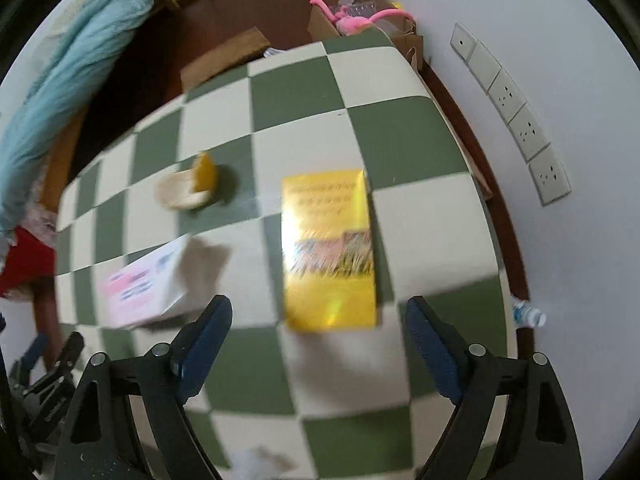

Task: Collect trash
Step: 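Grasp the yellow cigarette box with the right tool while the left tool grasps the white soap box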

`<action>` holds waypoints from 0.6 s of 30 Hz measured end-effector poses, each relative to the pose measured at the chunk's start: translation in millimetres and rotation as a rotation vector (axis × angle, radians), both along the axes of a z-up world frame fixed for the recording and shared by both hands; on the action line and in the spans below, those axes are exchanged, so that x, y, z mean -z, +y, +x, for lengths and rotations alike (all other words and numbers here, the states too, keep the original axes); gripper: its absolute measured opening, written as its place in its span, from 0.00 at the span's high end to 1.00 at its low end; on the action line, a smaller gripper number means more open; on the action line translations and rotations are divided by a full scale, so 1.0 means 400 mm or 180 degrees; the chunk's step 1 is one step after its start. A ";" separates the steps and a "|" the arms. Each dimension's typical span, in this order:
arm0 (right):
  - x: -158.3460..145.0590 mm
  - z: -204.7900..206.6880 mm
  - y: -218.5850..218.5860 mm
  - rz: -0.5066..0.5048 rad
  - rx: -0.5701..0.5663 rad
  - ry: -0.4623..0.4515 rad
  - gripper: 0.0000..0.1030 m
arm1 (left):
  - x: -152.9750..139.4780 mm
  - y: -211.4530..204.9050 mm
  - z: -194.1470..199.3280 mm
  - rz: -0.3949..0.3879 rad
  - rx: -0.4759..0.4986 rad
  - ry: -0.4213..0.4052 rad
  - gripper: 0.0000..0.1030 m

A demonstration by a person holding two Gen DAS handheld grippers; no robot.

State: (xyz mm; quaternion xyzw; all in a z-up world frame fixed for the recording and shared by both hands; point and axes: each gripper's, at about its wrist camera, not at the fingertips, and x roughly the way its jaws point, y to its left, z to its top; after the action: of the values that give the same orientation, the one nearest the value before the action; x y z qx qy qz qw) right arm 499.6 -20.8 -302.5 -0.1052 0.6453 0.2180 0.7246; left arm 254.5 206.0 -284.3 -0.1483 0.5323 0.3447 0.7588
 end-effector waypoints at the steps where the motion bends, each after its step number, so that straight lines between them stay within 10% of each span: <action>1: 0.015 0.007 0.012 -0.0035 -0.0014 -0.0001 0.13 | 0.009 0.001 0.011 0.0011 0.0018 0.0035 0.00; 8: 0.078 0.027 0.074 -0.0223 -0.0235 -0.0061 0.26 | 0.013 -0.017 0.035 0.0062 0.0213 0.0112 0.00; 10: 0.075 0.022 0.073 -0.0341 -0.0324 -0.0139 0.44 | -0.003 -0.038 0.052 0.0159 0.0384 0.0113 0.00; 18: 0.052 0.020 -0.087 -0.0288 -0.0250 0.0093 0.44 | -0.067 -0.181 0.192 0.0394 0.1681 0.0161 0.00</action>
State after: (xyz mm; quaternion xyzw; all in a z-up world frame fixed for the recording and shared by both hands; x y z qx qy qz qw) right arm 507.5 -55.7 -323.1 -0.1599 0.6603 0.2183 0.7005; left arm 331.3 133.7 -257.3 0.0510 0.5492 0.1704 0.8165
